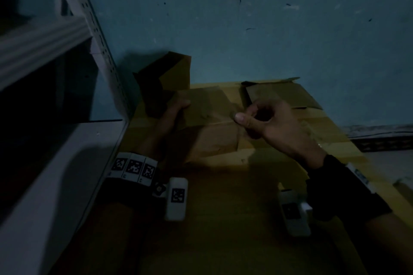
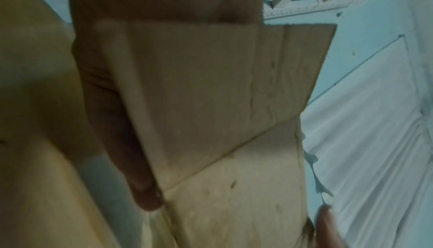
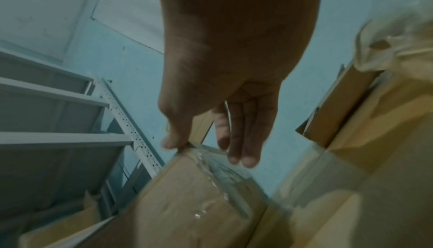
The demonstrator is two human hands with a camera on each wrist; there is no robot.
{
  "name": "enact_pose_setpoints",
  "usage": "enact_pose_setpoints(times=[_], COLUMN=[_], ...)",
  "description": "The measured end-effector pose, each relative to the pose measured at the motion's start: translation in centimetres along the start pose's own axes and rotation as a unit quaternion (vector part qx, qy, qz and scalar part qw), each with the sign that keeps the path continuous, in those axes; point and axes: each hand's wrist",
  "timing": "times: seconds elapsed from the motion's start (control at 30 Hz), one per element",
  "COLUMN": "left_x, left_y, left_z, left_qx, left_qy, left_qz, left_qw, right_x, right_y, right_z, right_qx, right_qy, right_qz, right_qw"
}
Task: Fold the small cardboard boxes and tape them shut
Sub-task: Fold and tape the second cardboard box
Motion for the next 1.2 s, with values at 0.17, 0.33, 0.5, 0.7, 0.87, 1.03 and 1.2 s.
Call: enact_pose_setpoints(times=[0.17, 0.33, 0.5, 0.7, 0.87, 1.03, 1.2], left_x=[0.4, 1.0, 1.0, 1.1, 1.1, 1.1, 1.1], left_y=[0.1, 0.4, 0.3, 0.5, 1.2, 1.4, 1.5], left_z=[0.2, 0.4, 0.3, 0.6, 1.0, 1.0, 0.9], left_qx=[0.015, -0.012, -0.014, -0.031, -0.020, -0.017, -0.032], left_qy=[0.059, 0.101, 0.096, 0.069, 0.062, 0.073, 0.050], left_qz=[-0.042, -0.054, -0.052, -0.072, -0.087, -0.090, -0.063], left_qw=[0.997, 0.993, 0.994, 0.995, 0.994, 0.993, 0.996], right_x=[-1.1, -1.1, -0.7, -1.0, -1.2, -1.2, -1.3], right_y=[-0.1, 0.0, -0.2, -0.3, -0.3, -0.2, -0.3], right_z=[-0.4, -1.1, -1.1, -1.1, -0.9, -1.1, -1.3], right_qx=[0.011, 0.021, 0.008, 0.055, 0.135, 0.131, 0.059], right_qy=[-0.039, -0.073, -0.085, -0.159, -0.201, -0.192, -0.072], right_qz=[0.039, 0.102, 0.142, 0.099, 0.078, 0.065, 0.067], right_qw=[0.998, 0.992, 0.986, 0.981, 0.967, 0.970, 0.993])
Point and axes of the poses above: each hand's wrist, its own y-axis towards the middle knuckle, its own x-axis out of the back of the hand, z = x × y, and after that the axes turned 10 degrees about -z, right-handed
